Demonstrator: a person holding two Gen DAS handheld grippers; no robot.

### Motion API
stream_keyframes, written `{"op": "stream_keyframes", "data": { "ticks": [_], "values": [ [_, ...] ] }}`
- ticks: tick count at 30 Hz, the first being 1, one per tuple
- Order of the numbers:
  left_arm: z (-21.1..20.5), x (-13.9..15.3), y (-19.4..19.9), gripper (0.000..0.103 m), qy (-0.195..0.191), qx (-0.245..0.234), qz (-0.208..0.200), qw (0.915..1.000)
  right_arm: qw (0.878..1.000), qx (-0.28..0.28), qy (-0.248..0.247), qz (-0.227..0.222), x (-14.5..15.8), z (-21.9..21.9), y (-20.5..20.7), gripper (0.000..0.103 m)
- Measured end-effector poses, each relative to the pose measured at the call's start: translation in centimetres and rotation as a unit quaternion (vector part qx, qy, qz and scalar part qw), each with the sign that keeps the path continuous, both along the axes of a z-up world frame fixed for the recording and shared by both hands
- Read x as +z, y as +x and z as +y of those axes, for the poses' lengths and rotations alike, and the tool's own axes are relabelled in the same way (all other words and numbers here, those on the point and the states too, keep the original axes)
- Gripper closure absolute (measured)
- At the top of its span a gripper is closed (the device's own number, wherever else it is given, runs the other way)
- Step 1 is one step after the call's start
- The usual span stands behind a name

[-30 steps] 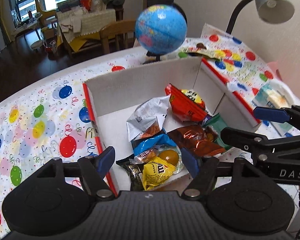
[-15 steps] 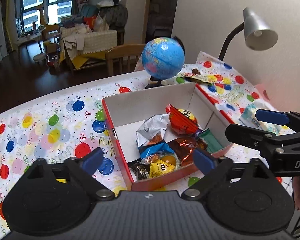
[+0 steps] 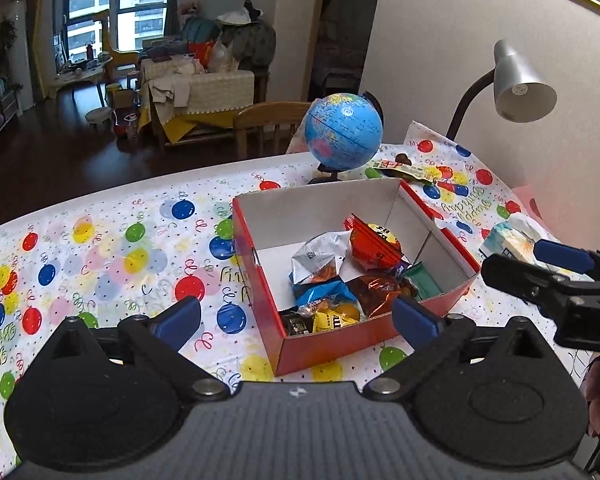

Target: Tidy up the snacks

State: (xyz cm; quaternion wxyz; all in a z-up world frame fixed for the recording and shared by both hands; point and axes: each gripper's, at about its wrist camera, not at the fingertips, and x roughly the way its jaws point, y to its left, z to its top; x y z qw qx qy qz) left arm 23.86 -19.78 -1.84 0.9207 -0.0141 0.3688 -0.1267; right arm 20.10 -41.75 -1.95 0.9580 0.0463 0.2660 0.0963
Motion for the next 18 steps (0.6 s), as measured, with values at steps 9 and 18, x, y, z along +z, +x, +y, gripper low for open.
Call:
{"op": "stream_keyframes", "data": {
  "ticks": [9, 18],
  "values": [
    [0.0, 0.4, -2.3, 0.0, 0.01, 0.019, -0.005, 0.9998, 1.0, -0.018, -0.017, -0.012, 0.3, 0.3, -2.0, 0.0],
    [-0.3, 1.3, -3.7, 0.0, 0.005, 0.02, -0.015, 0.9997, 1.0, -0.018, -0.017, -0.009, 0.7, 0.2, -3.0, 0.0]
  ]
}}
